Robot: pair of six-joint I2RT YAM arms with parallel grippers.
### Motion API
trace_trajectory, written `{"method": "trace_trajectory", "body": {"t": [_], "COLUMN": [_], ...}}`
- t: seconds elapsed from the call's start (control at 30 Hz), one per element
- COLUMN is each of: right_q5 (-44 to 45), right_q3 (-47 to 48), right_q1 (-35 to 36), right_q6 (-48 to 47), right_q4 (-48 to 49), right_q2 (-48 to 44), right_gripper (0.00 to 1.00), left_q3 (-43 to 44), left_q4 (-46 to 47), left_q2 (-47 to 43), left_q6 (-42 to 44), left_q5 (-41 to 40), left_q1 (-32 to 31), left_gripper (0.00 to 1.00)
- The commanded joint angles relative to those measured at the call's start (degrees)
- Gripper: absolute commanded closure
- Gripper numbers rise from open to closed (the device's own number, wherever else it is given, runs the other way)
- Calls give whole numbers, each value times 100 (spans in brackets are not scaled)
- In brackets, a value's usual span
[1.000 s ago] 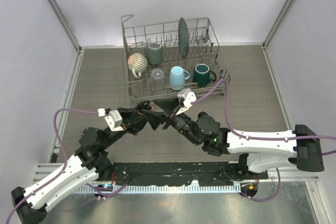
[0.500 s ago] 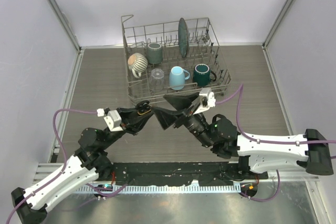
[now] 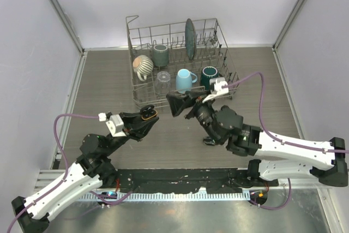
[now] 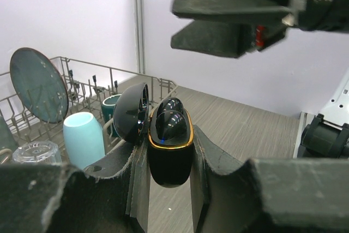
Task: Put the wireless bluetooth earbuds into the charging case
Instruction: Close the charging case.
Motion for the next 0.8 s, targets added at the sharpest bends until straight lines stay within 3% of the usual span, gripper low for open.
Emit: {"method": "trace_trajectory", "body": {"t": [0.0,0.13,0.3,0.47,0.53,0.67,0.77], "right_q5": [-386,-2039,-1166,-1833,-1816,-2148,-2866], "right_q3": [1022,1225,1392,243,91,1091,1576], "right_q1": [-765,-1723,-1823,-1875,-1893,-1902,-1902], "right_q6": [978,1690,2491,1999,1982,1762,1674], "right_q4": [-2324,-2812,-3226,-1289,-1231,-2931,-3261], "right_q2": [279,403,211,-923,-977,-49,376], "right_gripper": [10,10,9,9,9,9,9], "left_q3": [199,208,261,270,278,314,357], "left_q4": [90,81,19,28,63,107,133], "left_q2": [-97,-63,-27,25,52,192,298], "left_q6": [-108,-135,-144,-196,-188,-223,-249], "left_q5": [-78,-43,28,151,203,484,625], "left_q1": [-9,-9,-8,-9,0,-8,-9], "left_gripper": [100,100,100,100,100,100,100]}}
